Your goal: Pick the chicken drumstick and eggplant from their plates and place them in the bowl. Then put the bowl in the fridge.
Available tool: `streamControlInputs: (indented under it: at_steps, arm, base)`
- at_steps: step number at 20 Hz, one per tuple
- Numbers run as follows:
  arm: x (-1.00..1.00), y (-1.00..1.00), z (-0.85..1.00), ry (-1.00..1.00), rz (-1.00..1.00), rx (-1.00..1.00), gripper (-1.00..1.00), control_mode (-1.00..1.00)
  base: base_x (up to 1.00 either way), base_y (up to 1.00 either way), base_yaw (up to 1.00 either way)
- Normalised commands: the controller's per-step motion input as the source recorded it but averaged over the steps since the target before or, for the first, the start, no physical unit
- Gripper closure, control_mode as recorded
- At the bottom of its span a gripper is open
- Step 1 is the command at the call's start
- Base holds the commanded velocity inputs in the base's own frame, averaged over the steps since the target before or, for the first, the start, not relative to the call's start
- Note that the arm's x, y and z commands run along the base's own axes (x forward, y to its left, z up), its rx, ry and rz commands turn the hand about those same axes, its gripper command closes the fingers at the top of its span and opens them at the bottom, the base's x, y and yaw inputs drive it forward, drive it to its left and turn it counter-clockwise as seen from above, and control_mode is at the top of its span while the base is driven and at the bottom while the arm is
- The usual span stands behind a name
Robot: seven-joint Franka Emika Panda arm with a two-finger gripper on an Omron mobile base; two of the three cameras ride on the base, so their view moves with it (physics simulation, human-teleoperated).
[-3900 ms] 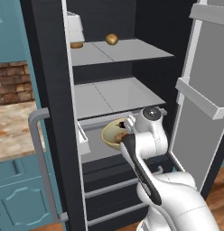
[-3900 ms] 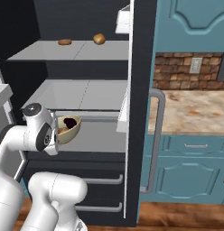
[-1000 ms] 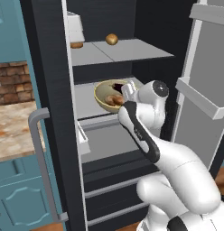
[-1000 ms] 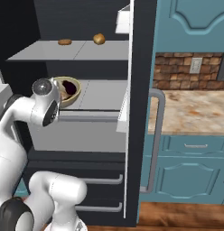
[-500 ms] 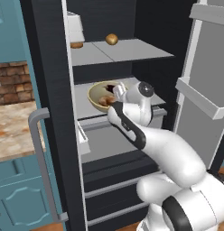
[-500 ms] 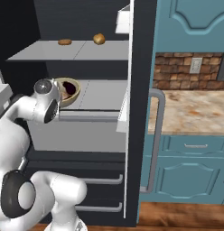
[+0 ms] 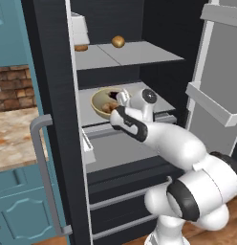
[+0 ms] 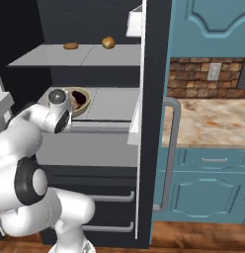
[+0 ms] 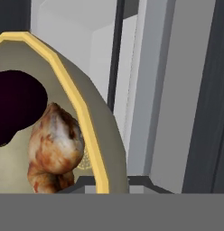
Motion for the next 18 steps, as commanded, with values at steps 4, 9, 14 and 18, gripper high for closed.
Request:
streamControlInputs:
  at_steps: [4,9,14,18]
  arm:
    - [0.36,0.03,-0.2,-0.01,0.06,0.0,1.0,-1.0]
    - [0.44,0.08,0.0,0.07,0.02,0.0,1.0,-1.0]
    - [0.36,0.12,-0.07,0.12,0.01,0.0,1.0,-1.0]
    - [0.32,0.09,-0.04,0.03,0.03,0.0,1.0,-1.0]
  base:
    - [0.0,0.0,0.0]
    - [0.0,0.0,0.0]
    - [0.0,0.0,0.0]
    - [0.0,0.0,0.0]
